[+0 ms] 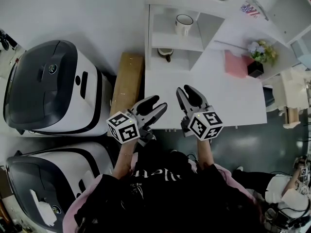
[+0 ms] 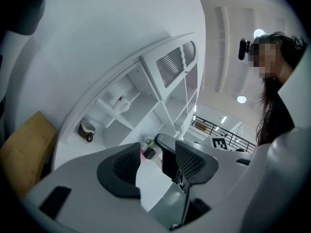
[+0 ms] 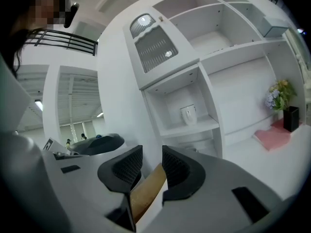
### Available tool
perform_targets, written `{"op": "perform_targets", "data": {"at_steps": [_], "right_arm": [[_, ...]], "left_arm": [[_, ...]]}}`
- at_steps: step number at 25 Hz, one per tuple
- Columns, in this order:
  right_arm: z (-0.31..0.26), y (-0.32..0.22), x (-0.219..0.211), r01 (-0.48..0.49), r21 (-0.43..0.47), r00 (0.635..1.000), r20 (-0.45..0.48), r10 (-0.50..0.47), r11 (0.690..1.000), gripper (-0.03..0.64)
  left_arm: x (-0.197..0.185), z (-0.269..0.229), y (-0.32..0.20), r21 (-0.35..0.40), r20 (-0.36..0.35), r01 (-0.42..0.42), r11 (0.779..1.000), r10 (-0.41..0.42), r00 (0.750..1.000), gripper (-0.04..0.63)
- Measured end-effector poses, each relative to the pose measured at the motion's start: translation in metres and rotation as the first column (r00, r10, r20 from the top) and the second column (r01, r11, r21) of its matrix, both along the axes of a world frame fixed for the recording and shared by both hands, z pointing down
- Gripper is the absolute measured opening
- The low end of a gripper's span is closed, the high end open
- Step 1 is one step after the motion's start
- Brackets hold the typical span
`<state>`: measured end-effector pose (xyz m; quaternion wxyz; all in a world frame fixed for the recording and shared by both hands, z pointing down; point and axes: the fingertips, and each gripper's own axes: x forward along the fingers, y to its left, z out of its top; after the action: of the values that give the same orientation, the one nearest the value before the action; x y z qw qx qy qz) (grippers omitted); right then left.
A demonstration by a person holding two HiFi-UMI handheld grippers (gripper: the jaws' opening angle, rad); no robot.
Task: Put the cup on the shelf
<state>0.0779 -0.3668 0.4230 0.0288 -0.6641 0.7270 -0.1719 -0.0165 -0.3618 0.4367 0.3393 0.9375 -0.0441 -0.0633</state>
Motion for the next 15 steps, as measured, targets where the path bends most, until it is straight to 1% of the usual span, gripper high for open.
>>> {"op": "perform_targets", "data": {"at_steps": [2,7,10,15], "right_arm": [[-0.001,0.012,-0.001,0.0,-0.001,1.0,-0.006,0.0,1.0,0.141],[-0.004,0.053,-0.006,0.027,0.004,0.999,0.022,-0.027,1.0,0.106],[-0.007,0.083,-0.003,0.034,0.006,0.999,0.026,-0.035,0.999,0.092],[-0.015,0.136,0.006,0.061,0.015,0.998,0.029,-0.061,0.998,0.084]], "left_arm": [[0.005,-0.004,0.008,-0.001,-0.012,-0.006,1.0,0.006,1.0,0.235],[0.02,-0.019,0.037,0.007,-0.045,-0.015,1.0,0.016,0.999,0.229],[0.027,-0.026,0.06,0.022,-0.044,-0.014,1.0,0.015,0.999,0.227],[0.036,-0.032,0.106,0.031,-0.029,0.017,0.999,-0.016,0.999,0.227]]}}
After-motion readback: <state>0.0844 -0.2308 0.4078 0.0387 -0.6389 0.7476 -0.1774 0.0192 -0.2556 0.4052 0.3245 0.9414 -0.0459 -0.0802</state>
